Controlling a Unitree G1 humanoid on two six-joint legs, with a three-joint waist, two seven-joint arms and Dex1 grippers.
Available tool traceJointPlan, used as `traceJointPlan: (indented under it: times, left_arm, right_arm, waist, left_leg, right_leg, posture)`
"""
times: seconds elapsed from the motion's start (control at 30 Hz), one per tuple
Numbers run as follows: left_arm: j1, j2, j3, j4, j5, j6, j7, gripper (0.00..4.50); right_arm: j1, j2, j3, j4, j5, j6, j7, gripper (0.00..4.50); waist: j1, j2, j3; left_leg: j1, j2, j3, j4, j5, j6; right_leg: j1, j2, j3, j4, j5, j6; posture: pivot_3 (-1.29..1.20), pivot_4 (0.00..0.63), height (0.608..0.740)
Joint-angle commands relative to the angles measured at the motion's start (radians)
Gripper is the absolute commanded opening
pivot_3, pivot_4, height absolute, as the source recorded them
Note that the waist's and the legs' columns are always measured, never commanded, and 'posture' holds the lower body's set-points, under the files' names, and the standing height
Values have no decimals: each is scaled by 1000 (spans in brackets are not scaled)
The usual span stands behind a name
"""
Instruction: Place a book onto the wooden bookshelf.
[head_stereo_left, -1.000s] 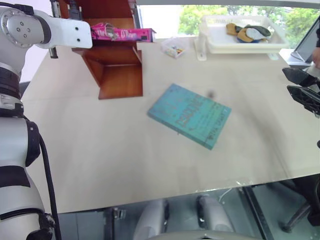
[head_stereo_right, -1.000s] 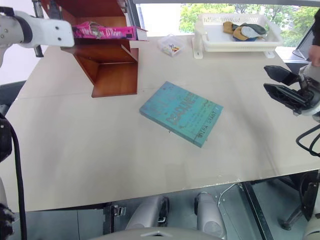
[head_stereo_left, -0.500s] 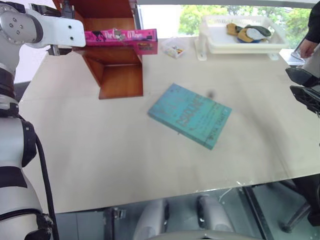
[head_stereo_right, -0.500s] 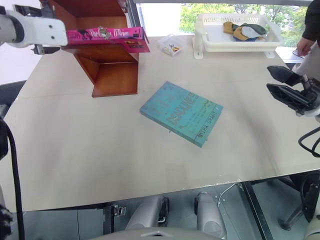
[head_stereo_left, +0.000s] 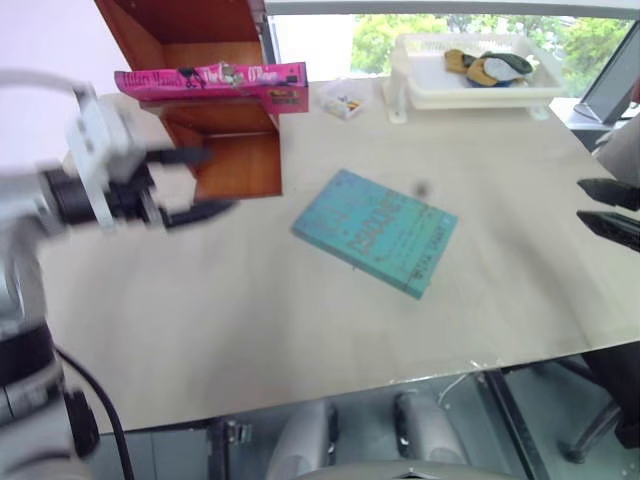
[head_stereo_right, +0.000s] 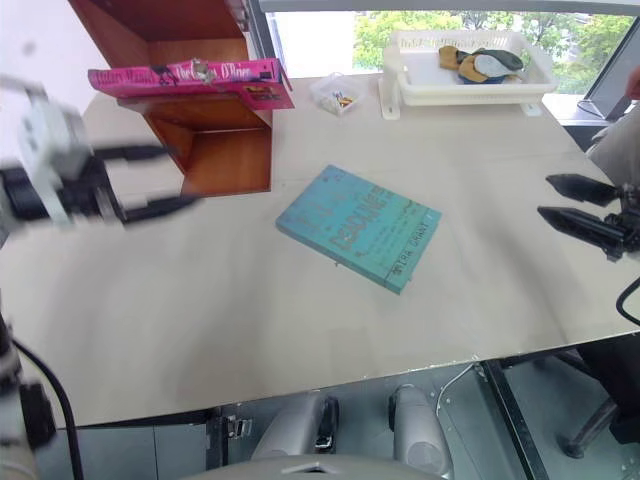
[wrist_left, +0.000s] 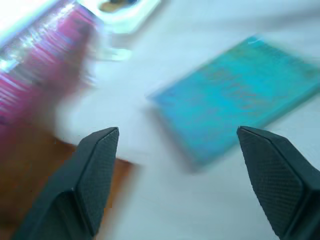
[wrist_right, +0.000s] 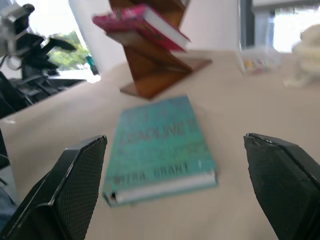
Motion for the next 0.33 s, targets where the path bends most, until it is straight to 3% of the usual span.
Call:
traceJointPlan:
  times: [0.03, 0.13, 0.33]
  left_arm:
    - [113, -70, 50, -104, -37, 15, 118, 4044]
    - [194, -186, 86, -67, -81, 3, 210, 4044]
    - [294, -203, 37, 8, -44, -112, 276, 4044]
  right_arm:
    - [46, -22, 5, -6, -49, -49, 20, 4500]
    - [83, -9, 24, 7, -95, -95, 7, 4500]
    - [131, 9, 23, -22, -108, -104, -11, 4500]
  waist:
    - [7, -1, 1]
    - [21, 0, 0]
    - [24, -1, -1]
  left_leg:
    - [8, 0, 0, -1, 0, 0]
    - [13, 0, 1, -1, 0, -1]
    - [20, -1, 1, -6, 0, -1]
  right_leg:
    - [6, -1, 0, 0, -1, -1]
    - [10, -1, 1, 0, 0, -1]
    - [16, -3, 1, -1, -2, -4]
  posture:
    - [0, 150, 740]
    - [0, 150, 740]
    - [0, 150, 740]
